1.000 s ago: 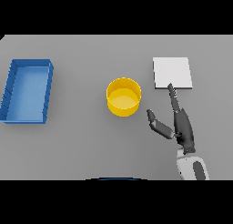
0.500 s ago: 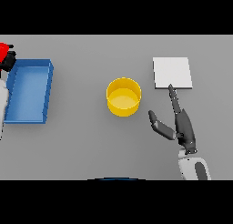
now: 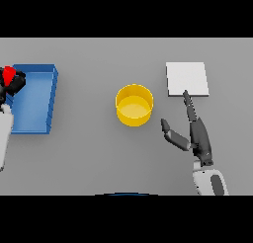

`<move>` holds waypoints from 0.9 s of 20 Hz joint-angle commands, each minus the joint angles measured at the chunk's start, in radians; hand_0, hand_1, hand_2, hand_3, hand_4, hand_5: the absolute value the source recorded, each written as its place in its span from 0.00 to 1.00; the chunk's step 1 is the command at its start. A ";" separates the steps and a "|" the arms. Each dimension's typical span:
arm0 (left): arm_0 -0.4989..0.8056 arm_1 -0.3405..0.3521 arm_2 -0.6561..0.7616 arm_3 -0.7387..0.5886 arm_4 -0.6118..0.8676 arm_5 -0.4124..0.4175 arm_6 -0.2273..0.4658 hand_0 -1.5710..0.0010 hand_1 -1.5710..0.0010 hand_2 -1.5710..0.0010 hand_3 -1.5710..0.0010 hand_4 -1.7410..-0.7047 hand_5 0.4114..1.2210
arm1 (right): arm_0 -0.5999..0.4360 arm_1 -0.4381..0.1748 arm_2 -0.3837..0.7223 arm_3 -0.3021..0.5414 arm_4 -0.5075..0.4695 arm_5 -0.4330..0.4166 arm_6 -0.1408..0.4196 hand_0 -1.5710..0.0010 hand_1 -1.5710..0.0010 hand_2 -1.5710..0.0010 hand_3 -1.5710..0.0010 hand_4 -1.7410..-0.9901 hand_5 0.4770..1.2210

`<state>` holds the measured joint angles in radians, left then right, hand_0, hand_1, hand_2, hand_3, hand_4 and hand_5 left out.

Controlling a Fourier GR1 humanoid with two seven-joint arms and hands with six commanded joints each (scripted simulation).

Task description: Pick up the red beaker and tilt it to pour out 1 green nut into yellow bowl. Pick up the yellow bowl and place it on the metallic measuring scale.

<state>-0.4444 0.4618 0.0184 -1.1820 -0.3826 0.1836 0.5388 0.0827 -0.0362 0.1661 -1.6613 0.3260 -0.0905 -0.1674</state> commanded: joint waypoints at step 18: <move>0.024 0.026 -0.052 0.004 -0.011 -0.087 -0.081 0.96 0.97 0.96 0.97 0.94 0.30 | -0.032 -0.071 0.031 -0.010 0.035 0.079 0.048 1.00 1.00 1.00 1.00 0.98 0.26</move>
<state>-0.4207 0.4878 -0.0333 -1.1781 -0.3935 0.0962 0.4562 0.0495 -0.1077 0.1970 -1.6709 0.3608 -0.0110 -0.1194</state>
